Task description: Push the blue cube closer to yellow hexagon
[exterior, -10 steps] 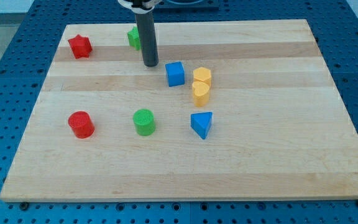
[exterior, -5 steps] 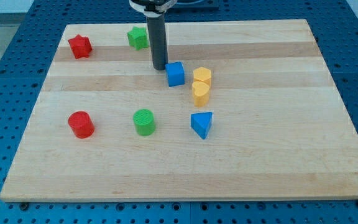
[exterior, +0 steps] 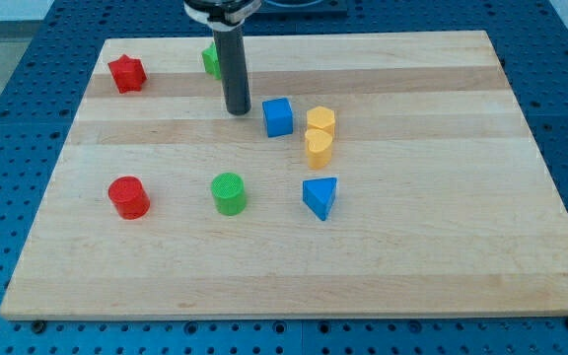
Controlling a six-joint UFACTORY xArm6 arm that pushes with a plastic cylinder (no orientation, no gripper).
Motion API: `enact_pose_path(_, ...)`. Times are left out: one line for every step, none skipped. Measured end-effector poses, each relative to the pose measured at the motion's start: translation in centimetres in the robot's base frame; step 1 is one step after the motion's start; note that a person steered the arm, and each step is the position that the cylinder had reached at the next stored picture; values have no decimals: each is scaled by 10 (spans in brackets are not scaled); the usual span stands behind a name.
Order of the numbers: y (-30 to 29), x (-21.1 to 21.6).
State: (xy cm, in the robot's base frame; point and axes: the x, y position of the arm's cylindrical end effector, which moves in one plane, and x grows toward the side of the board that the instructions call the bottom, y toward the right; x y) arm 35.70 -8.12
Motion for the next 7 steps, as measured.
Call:
enact_pose_path(0,11)
enact_pose_path(6,11)
enact_pose_path(24,11)
enact_pose_path(27,11)
enact_pose_path(32,11)
enact_pose_path(36,13)
enact_pose_path(38,14)
